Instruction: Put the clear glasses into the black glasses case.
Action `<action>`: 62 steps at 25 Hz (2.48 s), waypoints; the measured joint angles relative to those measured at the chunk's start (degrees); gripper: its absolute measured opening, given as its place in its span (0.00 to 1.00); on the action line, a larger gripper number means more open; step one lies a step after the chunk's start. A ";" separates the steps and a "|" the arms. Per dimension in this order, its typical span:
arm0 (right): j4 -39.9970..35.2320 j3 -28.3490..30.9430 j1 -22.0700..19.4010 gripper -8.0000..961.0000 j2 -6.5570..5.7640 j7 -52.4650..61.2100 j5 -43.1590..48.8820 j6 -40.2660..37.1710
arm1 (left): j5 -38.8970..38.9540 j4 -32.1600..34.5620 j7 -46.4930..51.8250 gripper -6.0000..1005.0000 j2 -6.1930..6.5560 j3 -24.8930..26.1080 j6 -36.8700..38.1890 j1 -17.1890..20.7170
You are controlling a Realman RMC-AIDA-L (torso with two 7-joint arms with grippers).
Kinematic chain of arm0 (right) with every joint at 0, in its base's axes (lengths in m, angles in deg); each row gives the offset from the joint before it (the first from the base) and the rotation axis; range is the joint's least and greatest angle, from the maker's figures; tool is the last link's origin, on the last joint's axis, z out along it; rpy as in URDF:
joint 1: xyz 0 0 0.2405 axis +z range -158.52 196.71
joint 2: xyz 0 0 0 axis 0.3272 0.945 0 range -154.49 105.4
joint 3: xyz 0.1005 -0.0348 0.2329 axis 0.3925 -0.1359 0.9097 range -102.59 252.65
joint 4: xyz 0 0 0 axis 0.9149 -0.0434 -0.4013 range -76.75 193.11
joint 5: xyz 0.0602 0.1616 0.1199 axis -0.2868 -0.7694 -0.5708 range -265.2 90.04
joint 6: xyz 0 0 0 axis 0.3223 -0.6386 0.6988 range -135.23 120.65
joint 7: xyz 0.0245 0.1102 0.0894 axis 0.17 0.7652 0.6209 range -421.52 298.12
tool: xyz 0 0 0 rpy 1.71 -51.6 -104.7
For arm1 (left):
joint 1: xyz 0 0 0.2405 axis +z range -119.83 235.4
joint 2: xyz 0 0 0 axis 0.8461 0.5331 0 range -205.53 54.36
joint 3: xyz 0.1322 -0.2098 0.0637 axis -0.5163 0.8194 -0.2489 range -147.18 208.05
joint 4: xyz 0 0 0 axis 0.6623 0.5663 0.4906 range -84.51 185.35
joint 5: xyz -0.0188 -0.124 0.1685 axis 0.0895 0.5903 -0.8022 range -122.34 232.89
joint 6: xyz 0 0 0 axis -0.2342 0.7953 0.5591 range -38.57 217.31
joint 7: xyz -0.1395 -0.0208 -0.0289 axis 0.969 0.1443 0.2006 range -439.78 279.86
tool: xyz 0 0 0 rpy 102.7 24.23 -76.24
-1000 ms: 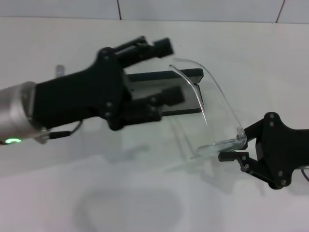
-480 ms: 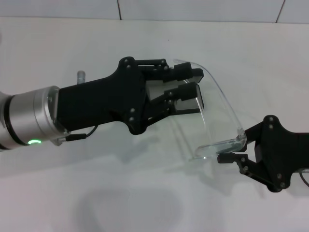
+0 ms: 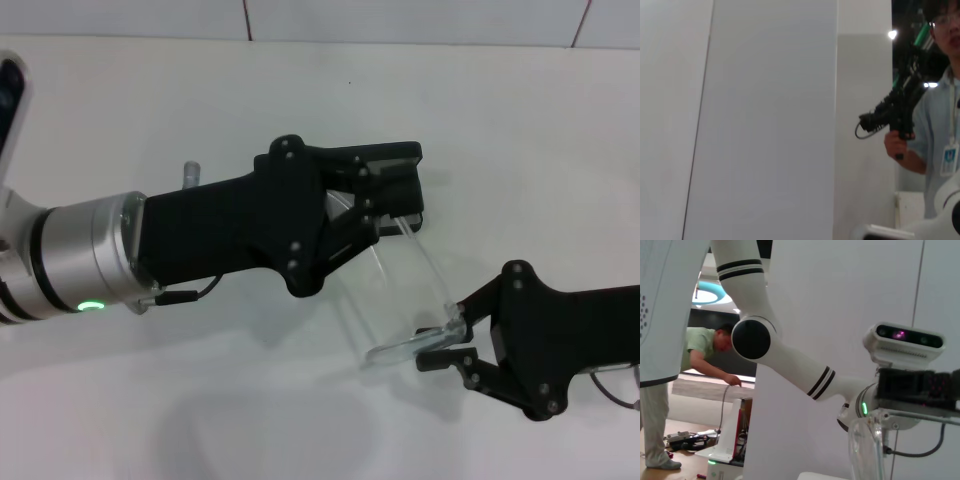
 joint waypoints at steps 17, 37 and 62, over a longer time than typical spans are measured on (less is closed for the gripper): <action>-1.70 -6.74 -0.54 0.07 -0.01 -0.02 -8.00 1.60 | 2.61 -2.37 -0.03 0.08 0.19 -3.78 -0.01 -0.19; -2.07 -7.47 -0.75 0.07 0.00 -3.09 -11.61 0.57 | 3.18 -5.96 0.25 0.08 0.05 -6.90 -0.01 -0.53; -1.97 -7.07 -3.23 0.07 -0.33 -4.48 -18.27 -7.31 | 9.79 -8.36 -0.06 0.08 0.25 5.55 0.41 3.30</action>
